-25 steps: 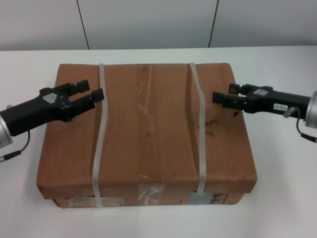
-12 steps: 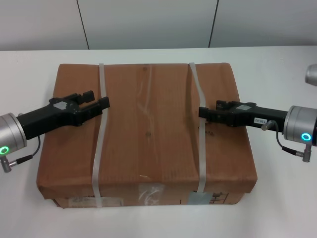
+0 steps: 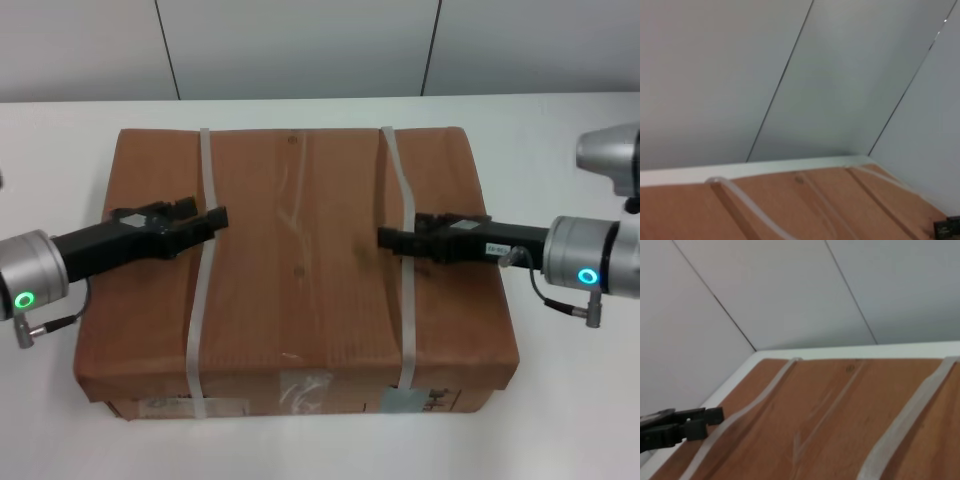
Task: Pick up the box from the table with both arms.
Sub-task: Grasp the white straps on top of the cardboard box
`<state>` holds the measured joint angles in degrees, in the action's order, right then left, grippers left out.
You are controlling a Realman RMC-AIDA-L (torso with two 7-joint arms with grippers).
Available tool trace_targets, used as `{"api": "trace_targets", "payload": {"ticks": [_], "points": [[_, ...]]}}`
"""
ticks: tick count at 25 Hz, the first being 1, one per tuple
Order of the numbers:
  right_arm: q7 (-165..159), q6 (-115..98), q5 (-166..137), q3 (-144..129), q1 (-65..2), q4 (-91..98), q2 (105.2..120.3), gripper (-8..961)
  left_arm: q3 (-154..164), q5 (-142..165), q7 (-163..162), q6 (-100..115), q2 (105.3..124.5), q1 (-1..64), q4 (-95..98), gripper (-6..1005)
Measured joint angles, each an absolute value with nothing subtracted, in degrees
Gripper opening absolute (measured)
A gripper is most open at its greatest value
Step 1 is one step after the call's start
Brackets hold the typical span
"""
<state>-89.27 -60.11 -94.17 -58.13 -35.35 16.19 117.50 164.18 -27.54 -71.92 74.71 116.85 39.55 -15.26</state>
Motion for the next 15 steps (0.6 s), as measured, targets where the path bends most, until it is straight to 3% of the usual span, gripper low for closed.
{"api": "trace_targets", "payload": {"ticks": [15], "points": [[-90.8,-59.1,-94.3,-62.8,-38.3,15.9,118.41,879,164.2,-21.5,-76.9,71.6,116.86,42.4,-12.7,617]]}}
